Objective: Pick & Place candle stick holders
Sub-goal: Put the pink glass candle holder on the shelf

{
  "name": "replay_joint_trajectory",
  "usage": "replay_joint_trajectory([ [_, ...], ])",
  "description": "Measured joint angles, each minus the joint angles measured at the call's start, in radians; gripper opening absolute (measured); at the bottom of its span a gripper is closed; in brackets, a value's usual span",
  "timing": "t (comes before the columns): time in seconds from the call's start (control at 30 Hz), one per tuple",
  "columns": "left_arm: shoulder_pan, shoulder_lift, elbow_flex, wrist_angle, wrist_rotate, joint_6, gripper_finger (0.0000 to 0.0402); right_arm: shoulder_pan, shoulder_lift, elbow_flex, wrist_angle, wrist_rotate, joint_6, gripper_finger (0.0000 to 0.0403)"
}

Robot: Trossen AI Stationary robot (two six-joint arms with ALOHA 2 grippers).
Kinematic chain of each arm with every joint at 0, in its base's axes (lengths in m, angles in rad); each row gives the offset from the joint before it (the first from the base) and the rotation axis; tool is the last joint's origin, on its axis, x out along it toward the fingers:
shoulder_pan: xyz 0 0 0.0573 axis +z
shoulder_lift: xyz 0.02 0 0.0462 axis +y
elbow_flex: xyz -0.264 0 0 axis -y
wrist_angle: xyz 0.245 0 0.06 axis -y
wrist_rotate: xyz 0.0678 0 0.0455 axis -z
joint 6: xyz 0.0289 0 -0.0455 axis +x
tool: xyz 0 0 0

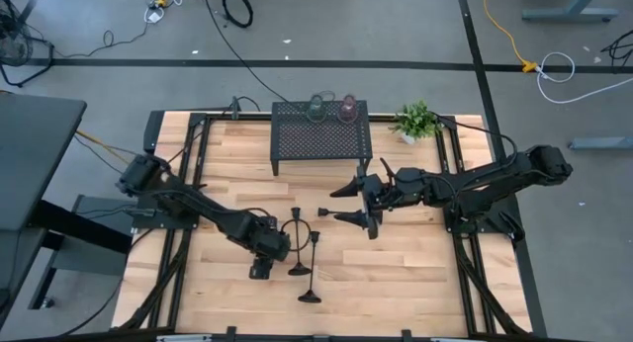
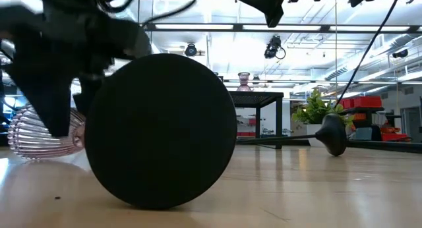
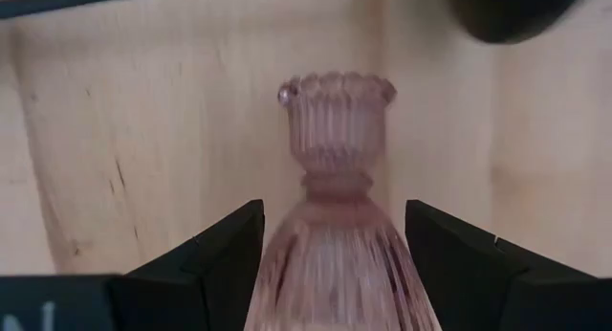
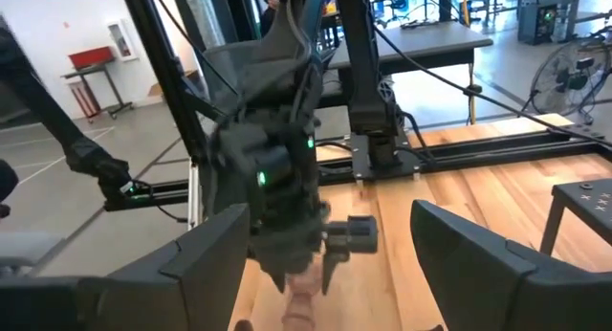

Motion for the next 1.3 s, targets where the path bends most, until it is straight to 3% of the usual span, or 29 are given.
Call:
replay_joint_trajectory([
  [0.4, 0.016, 0.094, 0.005, 0.002, -0.008, -0.004, 0.0244, 0.007, 0.0, 0.0, -0.009, -0.001, 0.0, 0.0286],
  [0.73, 0.018, 0.095, 0.003, -0.009, -0.012, -0.01, 0.0137, 0.011, 0.0, 0.0, -0.013, 0.033, 0.0, 0.0286],
  [1.03, 0.016, 0.081, 0.001, -0.022, -0.013, -0.011, 0.0137, 0.016, 0.0, 0.0, -0.038, 0.042, -0.002, 0.0286],
  [1.3, 0.005, -0.018, -0.005, -0.114, -0.054, -0.042, 0.0137, 0.016, 0.0, 0.0, -0.045, 0.042, 0.0, 0.0286],
])
